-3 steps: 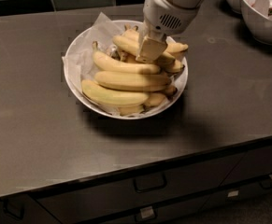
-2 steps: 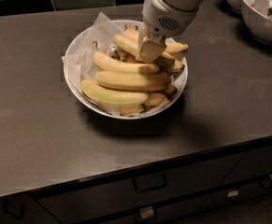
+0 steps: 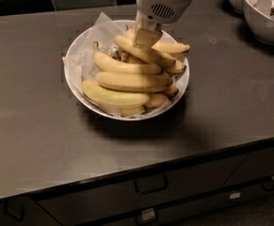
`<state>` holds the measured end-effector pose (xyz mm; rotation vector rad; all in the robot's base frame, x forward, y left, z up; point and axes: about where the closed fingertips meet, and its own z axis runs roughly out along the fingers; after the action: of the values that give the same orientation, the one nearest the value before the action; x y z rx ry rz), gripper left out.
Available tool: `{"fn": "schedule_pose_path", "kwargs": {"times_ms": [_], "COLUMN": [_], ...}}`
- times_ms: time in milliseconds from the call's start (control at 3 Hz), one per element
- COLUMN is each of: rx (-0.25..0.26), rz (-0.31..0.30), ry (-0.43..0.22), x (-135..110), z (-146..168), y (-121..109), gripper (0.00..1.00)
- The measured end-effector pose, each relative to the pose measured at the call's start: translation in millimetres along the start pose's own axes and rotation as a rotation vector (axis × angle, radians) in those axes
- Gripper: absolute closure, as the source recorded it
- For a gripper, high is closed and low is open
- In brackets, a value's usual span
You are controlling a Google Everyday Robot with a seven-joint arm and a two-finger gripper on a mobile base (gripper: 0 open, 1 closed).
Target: Pick banana from white bowl
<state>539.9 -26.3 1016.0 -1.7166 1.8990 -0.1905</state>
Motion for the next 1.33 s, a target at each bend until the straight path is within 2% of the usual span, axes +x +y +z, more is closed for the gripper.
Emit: {"fn": "schedule_pose_path", "kwargs": {"times_ms": [1333], "rx": [-0.008], "rz": [0.030], "ry": [0.014], "x": [10.4], "z": [13.1], "y": [-5.8], "gripper": [0.61]}}
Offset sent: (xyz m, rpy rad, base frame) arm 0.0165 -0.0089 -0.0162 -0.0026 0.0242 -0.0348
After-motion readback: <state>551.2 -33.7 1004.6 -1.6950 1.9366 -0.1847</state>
